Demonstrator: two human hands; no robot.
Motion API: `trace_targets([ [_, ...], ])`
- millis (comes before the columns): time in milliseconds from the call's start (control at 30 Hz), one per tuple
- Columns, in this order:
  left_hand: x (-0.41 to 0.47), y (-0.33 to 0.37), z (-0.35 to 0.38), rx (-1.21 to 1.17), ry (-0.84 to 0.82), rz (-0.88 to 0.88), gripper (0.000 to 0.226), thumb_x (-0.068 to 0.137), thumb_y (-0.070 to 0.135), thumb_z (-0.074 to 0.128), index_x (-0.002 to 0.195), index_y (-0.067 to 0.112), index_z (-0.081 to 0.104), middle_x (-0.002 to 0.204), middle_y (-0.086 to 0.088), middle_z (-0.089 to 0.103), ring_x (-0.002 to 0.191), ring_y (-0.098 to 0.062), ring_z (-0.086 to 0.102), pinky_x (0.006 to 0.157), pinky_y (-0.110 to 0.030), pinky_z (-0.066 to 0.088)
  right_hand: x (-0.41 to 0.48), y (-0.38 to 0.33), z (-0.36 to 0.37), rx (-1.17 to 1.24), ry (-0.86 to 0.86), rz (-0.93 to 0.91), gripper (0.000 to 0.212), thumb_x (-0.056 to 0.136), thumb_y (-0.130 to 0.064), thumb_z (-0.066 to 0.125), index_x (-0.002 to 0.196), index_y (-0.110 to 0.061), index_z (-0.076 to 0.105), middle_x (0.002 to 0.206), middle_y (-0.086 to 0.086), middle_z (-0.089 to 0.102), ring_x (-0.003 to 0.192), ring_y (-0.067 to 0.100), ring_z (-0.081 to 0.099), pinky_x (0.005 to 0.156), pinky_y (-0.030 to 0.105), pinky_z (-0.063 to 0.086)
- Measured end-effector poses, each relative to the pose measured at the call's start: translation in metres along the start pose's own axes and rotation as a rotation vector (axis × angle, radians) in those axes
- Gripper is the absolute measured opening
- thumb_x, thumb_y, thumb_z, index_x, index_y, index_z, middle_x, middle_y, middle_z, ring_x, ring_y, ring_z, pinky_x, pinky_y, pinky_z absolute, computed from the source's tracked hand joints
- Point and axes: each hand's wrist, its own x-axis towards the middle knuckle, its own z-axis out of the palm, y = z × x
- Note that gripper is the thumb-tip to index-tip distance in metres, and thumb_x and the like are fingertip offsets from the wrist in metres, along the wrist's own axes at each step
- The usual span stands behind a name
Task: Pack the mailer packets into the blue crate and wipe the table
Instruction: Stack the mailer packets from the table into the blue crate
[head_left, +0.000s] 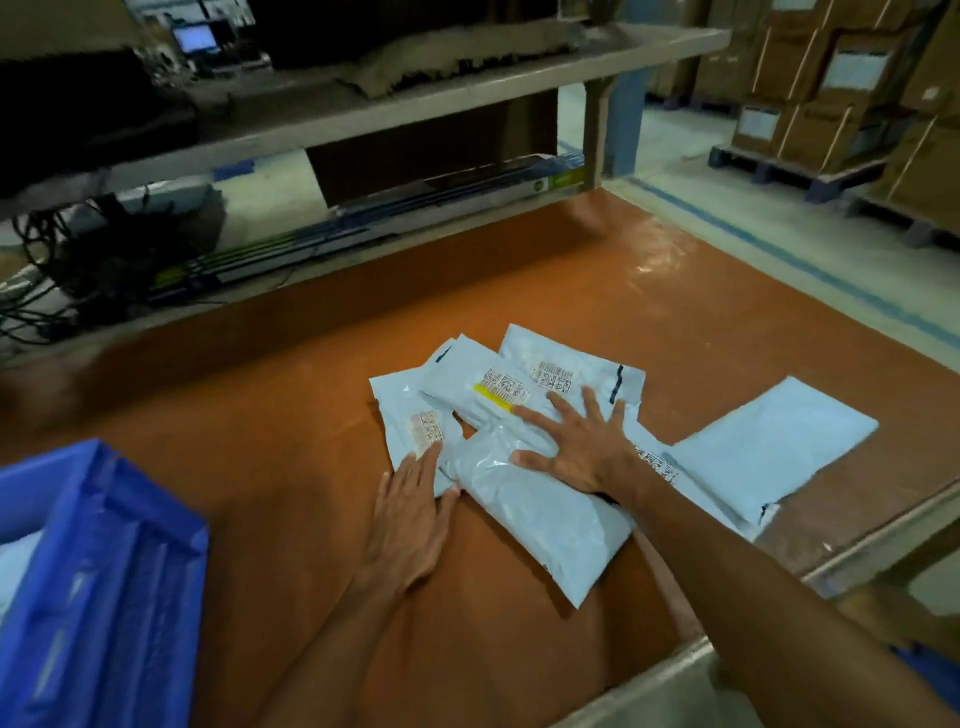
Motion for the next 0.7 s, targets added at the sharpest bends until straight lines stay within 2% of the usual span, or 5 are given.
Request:
trace_targets([
  [133, -0.051, -0.025, -0.014, 0.038, -0.005, -0.018, 0.071, 0.095, 0.065, 0.014, 0.157, 0.031, 0.012, 0.161, 0.004, 0.023, 0.15, -0.016, 0.016, 0.122, -0.039, 0.004, -0.031, -0.038, 0.01, -0.06, 0.009, -0.09, 0.076, 0.074, -0.094, 0.006, 0.142, -0.065, -0.008, 0.165, -0.008, -0.009, 0.148, 0.034, -0.019, 0.11, 0.068, -0.015],
  [267, -0.101, -0.045, -0.017, 0.102, 0.052, -0.047, 0.072, 0.091, 0.063, 0.015, 0.153, 0.028, 0.03, 0.157, 0.002, 0.034, 0.148, -0.023, 0.02, 0.119, -0.047, 0.016, -0.091, -0.078, 0.025, 0.037, 0.296, -0.292, 0.065, 0.093, -0.076, 0.02, 0.151, -0.051, 0.009, 0.165, -0.008, 0.004, 0.152, 0.023, -0.007, 0.118, 0.057, -0.005],
  [367, -0.132, -0.058, -0.015, 0.106, 0.065, -0.103, 0.075, 0.087, 0.067, 0.014, 0.149, 0.031, 0.036, 0.157, 0.005, 0.033, 0.15, -0.022, 0.014, 0.12, -0.045, 0.012, -0.135, -0.097, 0.05, -0.006, 0.173, -0.451, 0.065, 0.093, -0.076, 0.022, 0.151, -0.05, 0.013, 0.164, -0.013, 0.01, 0.151, 0.014, 0.004, 0.121, 0.048, 0.0],
  [567, -0.158, -0.047, -0.037, 0.119, 0.234, -0.147, 0.054, 0.091, 0.06, 0.033, 0.11, 0.025, 0.068, 0.125, 0.001, 0.062, 0.117, -0.018, 0.051, 0.101, -0.04, 0.041, -0.126, -0.125, 0.061, 0.078, 0.157, -0.208, 0.061, 0.092, -0.068, 0.02, 0.15, -0.051, 0.019, 0.163, -0.014, 0.01, 0.151, 0.018, 0.007, 0.119, 0.047, 0.011],
  [700, -0.136, -0.043, -0.053, 0.083, 0.191, -0.234, 0.06, 0.091, 0.064, 0.044, 0.142, 0.032, 0.043, 0.154, -0.003, 0.028, 0.142, -0.03, 0.023, 0.113, -0.053, 0.027, -0.125, -0.145, 0.056, 0.013, 0.126, -0.193, 0.067, 0.09, -0.073, 0.029, 0.151, -0.052, 0.01, 0.165, -0.011, 0.001, 0.151, 0.023, 0.003, 0.117, 0.053, 0.015],
])
